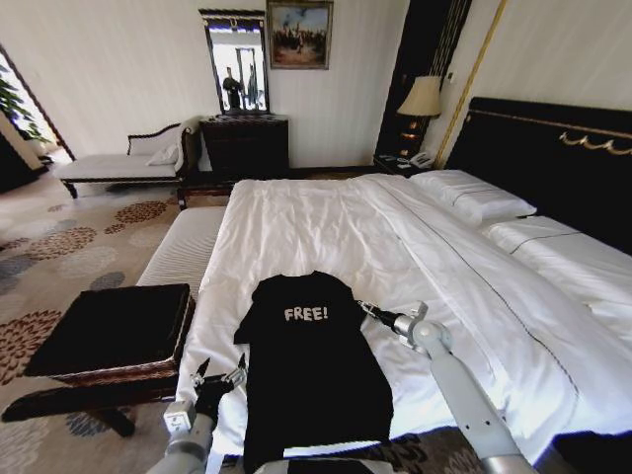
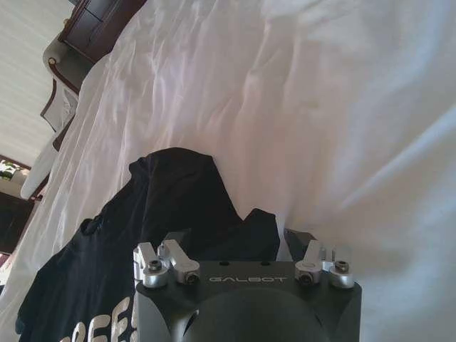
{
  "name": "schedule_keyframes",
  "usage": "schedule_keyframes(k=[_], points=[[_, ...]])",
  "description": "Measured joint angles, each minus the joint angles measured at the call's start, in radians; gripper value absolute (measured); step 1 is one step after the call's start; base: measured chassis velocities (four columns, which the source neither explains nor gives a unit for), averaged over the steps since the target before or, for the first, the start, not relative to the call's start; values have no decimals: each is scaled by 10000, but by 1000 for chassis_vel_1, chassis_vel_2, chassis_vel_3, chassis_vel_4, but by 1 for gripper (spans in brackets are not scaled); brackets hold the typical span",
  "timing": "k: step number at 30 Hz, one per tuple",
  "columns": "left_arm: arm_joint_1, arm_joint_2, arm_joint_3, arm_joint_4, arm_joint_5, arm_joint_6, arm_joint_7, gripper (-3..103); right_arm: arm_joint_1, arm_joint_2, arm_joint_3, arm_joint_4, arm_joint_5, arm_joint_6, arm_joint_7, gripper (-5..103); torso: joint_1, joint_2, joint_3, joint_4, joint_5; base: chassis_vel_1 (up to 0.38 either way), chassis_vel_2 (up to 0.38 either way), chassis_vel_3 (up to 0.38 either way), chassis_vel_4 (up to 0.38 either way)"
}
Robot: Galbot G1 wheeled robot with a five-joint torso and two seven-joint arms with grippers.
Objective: Fold the clothes on the bed and place them into the basket.
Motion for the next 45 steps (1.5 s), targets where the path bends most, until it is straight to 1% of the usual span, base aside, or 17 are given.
schedule_keyframes(k=[4, 6, 8, 10, 14, 16, 17, 18, 19, 20, 26, 29, 34, 35, 36, 40, 45], points=[[37, -89, -2, -72, -15, 6, -13, 100, -60, -97, 58, 133, 111, 1, 126, 52, 0, 0, 0, 0, 0, 0, 0, 0, 0], [39, -94, 2, -74, -19, 6, -15, 100, -63, -116, 60, 150, 118, 1, 132, 52, 0, 0, 0, -1, 0, 0, 0, 0, 0], [44, -103, 5, -80, -36, 8, -18, 100, -55, -173, 60, 186, 124, 1, 138, 41, 0, 0, 0, 0, 0, 0, 0, 0, 0], [45, -105, 4, -83, -42, 8, -19, 100, -46, -177, 58, 185, 125, 1, 141, 41, -1, 0, 0, 0, 0, 0, 0, 0, 0], [67, -139, -48, -99, -125, 10, -33, 100, -2, -196, 18, 155, 115, -3, 151, 19, 0, 1, 0, 0, 0, 0, 0, 0, 0], [72, -147, -61, -99, -146, 11, -34, 100, 2, -196, 15, 147, 113, -4, 152, 19, 0, 0, 0, 0, 0, 0, 0, 0, 0], [75, -163, -82, -99, -191, 11, -39, 100, 16, -193, 13, 141, 111, -4, 154, 8, 0, 0, 0, 0, 0, 0, 0, 0, 0], [76, -173, -89, -98, -233, 11, -41, 100, 28, -192, 12, 137, 105, -4, 154, 8, 0, 0, 0, 1, 0, 0, 0, 0, 0], [72, -180, -89, -93, -252, 10, -43, 100, 40, -192, 11, 132, 94, -3, 155, 3, 0, 0, 0, 0, 0, 0, 0, 0, 0], [61, -187, -89, -83, -257, 11, -44, 100, 55, -198, 10, 129, 79, -1, 154, 2, 0, 0, 0, 0, 1, 0, 0, 0, 0], [18, -231, -90, -61, -219, 9, -46, 100, 226, -358, 66, 157, -41, 99, 186, 0, 0, 0, 0, 0, 0, 0, 0, 0, 0], [13, -201, -104, -61, -231, 4, -46, 100, 535, -470, 43, 147, -141, 282, 433, 0, 0, 0, 0, 1, 1, 0, 0, 0, 0], [14, -170, -112, -116, -231, 3, -46, 100, 963, -641, -108, -23, -628, 389, 511, 0, 0, 0, 0, 0, 0, 0, 0, 0, 0], [27, -174, -126, -140, -232, 3, -46, 100, 1137, -675, -190, -144, -885, 405, 588, 0, 0, -1, 0, 2, 0, 0, 0, 0, 0], [27, -174, -126, -140, -232, 3, -46, 100, 1137, -675, -190, -144, -885, 405, 588, 0, 0, -1, 0, 2, 0, 0, 0, 0, 0], [116, -200, -178, -204, -224, 3, -46, 100, 1447, -728, -353, -426, -1485, 423, 721, 0, 0, -1, 0, 1, 0, 0, 0, 0, 0], [150, -234, -203, -224, -215, -7, -46, 100, 1484, -743, -418, -520, -1976, 525, 672, 0, 0, -1, 1, 0, 0, 0, 0, 0, 0]])
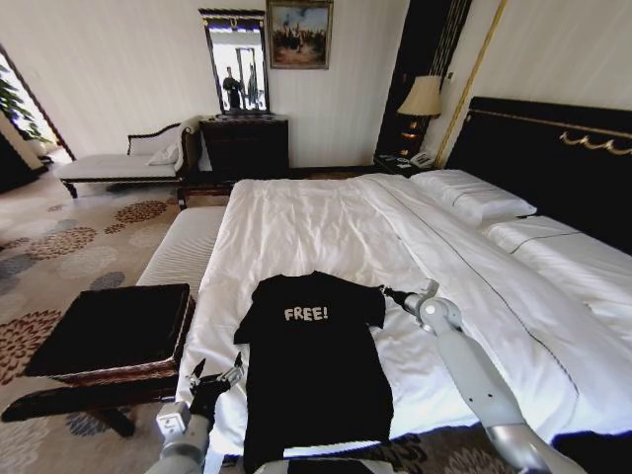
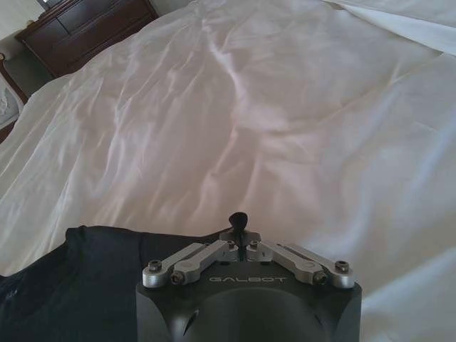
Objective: Fold the clothes on the bed and place them into the basket.
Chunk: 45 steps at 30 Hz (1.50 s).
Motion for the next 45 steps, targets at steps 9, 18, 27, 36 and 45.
schedule_keyframes(k=[9, 18, 27, 36, 45], points=[[-2, -79, 46, 12, 72, -8, 4, 100, 299, 104, -236, -304, -664, 565, -366, 0, 0, 0, 0, 1, -1, 0, 0, 0, 0], [-221, 106, 88, 304, 3, 12, 1, 100, 210, 215, -520, -396, -1007, 642, -368, 14, 0, 0, 0, 1, 0, 0, 0, 0, 0], [-892, 603, 230, 919, -403, 80, 0, 100, -264, 59, -100, -20, -735, 658, -366, 47, 0, 0, 0, 1, 0, 0, 0, 0, 0], [-2294, 994, 658, 2472, -267, -54, 104, 100, -1476, -170, 767, 808, -528, 611, -475, 85, 0, 0, -1, -3, -1, 0, 0, 0, 0], [-2906, 857, 1006, 3007, -1323, -637, 831, 100, -2083, -219, 1060, 1266, -524, 612, -691, 100, 0, 0, -1, 1, 0, 0, 0, 0, 0]])
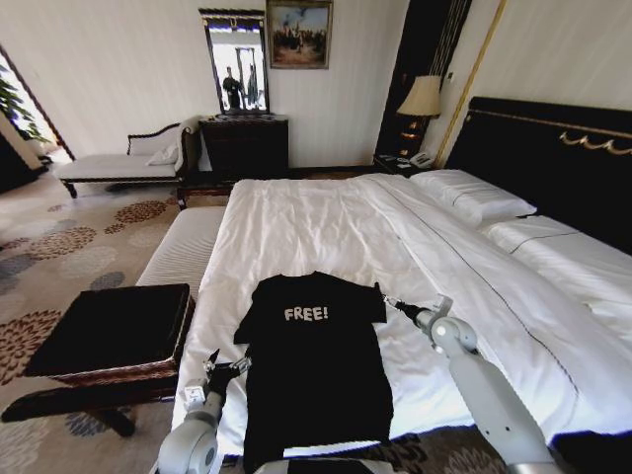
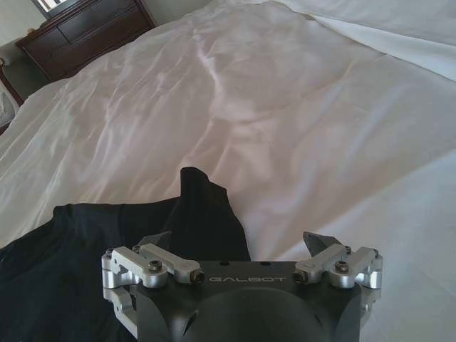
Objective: Fold the clothes on the bed and place them into the basket.
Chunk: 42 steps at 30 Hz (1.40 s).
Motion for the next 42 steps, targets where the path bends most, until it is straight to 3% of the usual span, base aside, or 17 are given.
schedule_keyframes(k=[9, 11, 22, 28, 33, 36, 42], points=[[-567, -284, 151, 476, -1050, -8, 51, 103, -149, -128, 123, 188, 27, -7, -82, 100, 0, 0, 0, -1, 0, 0, 0, 0, 0], [-673, -309, 236, 601, -1284, 68, 23, 98, -138, -173, 152, 207, 69, -14, -83, 100, 0, 0, 0, -1, 0, 0, 0, 0, 0], [-1195, -452, 191, 1071, -1641, 126, -91, 89, -241, -335, 280, 371, 131, -20, -85, 100, 0, 0, 0, -1, 1, 0, 0, 0, 0], [-1430, -565, 161, 1363, -1650, 103, -87, 96, -295, -412, 332, 466, 160, -22, -98, 100, 0, -1, 1, 0, 0, 0, 0, 0, 0], [-1788, -749, 151, 1612, -1652, 87, -166, 90, -428, -475, 325, 562, 173, -49, -186, 100, 0, 0, 0, -3, 0, 0, 0, 0, 0], [-1969, -819, 137, 1779, -1682, 86, -243, 76, -550, -485, 355, 702, 285, -147, -238, 100, 0, 0, 1, 0, 1, 0, 0, 0, 0], [-2031, -962, 57, 1966, -1700, 58, -256, 74, -602, -612, 393, 845, 489, -290, -312, 100, 0, 0, 1, 0, 0, 0, 0, 0, 0]])
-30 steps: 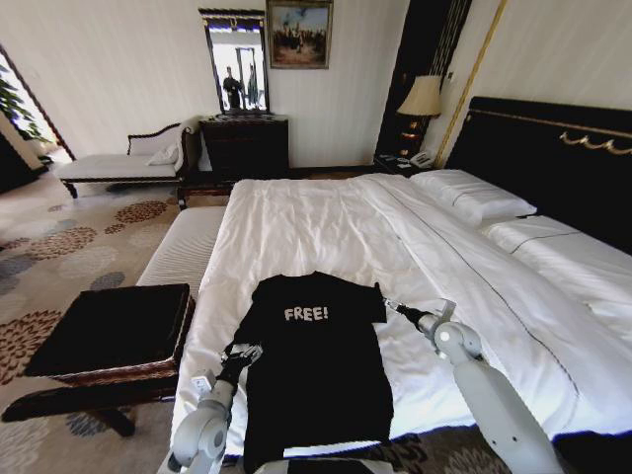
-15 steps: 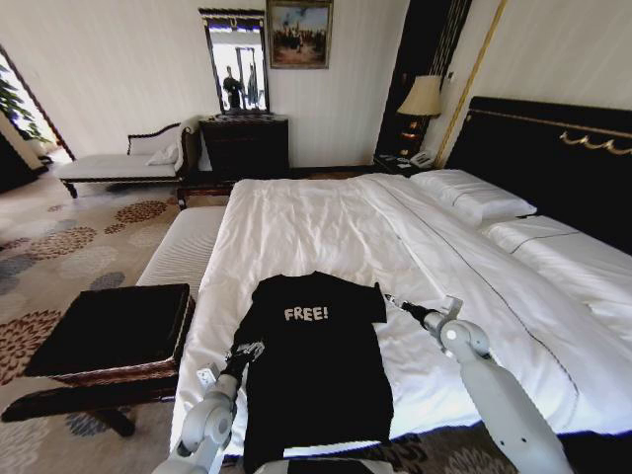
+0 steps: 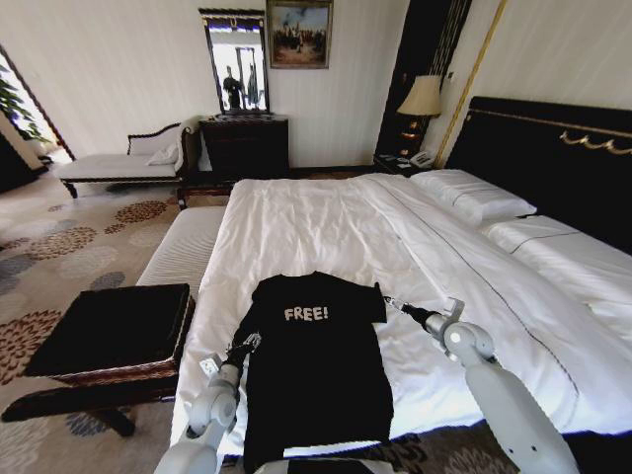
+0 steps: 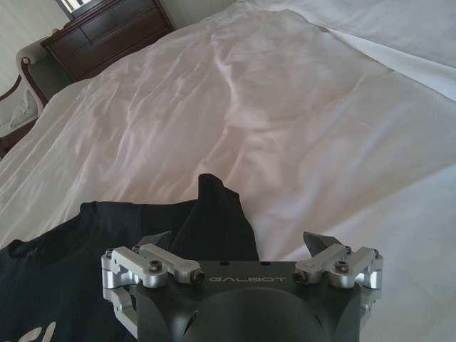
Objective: Fold the clothes on the bed and place them into the basket.
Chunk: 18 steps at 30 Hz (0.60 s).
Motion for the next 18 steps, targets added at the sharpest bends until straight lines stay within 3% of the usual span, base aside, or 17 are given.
schedule_keyframes(k=[2, 5, 7, 8, 11, 14, 16, 17, 18], points=[[-8, -27, -4, 52, 29, -9, -4, 73, -2, -18, 10, 19, 20, -16, -1, 100, 0, 0, 0, 0, 0, 0, 0, 0, 0], [-73, -151, -17, 211, 196, -59, -22, 61, -45, -63, 41, 58, 61, -66, -21, 100, 0, 0, 0, -1, 0, 0, 0, 0, 0], [-87, -206, -17, 240, 228, -72, -31, 61, -77, -66, 49, 73, 62, -77, -33, 100, 0, 0, 0, 0, -1, 0, 0, 0, 0], [-91, -262, -18, 262, 269, -96, -57, 50, -130, -67, 76, 105, 61, -94, -51, 100, 0, 0, 0, 0, 0, 0, 0, 0, 0], [-92, -285, -21, 264, 277, -120, -76, 44, -191, -60, 108, 139, 58, -108, -75, 100, 0, 0, 0, -1, 0, 0, 0, 0, 0], [-99, -257, -29, 250, 290, -150, -118, 28, -242, -53, 153, 161, 49, -118, -106, 100, 0, 0, 0, -1, 0, 0, 0, 0, 0], [-105, -247, -32, 250, 290, -151, -125, 28, -243, -53, 155, 161, 49, -122, -114, 100, 0, 0, 0, -1, 0, 0, 0, 0, 0], [-115, -221, -43, 249, 291, -158, -137, 18, -243, -57, 158, 165, 47, -128, -129, 100, 0, 0, 0, -1, 0, 0, 0, 0, 0], [-115, -217, -43, 248, 291, -158, -138, 18, -242, -58, 158, 165, 47, -129, -130, 100, 0, 0, 0, -1, 0, 0, 0, 0, 0]])
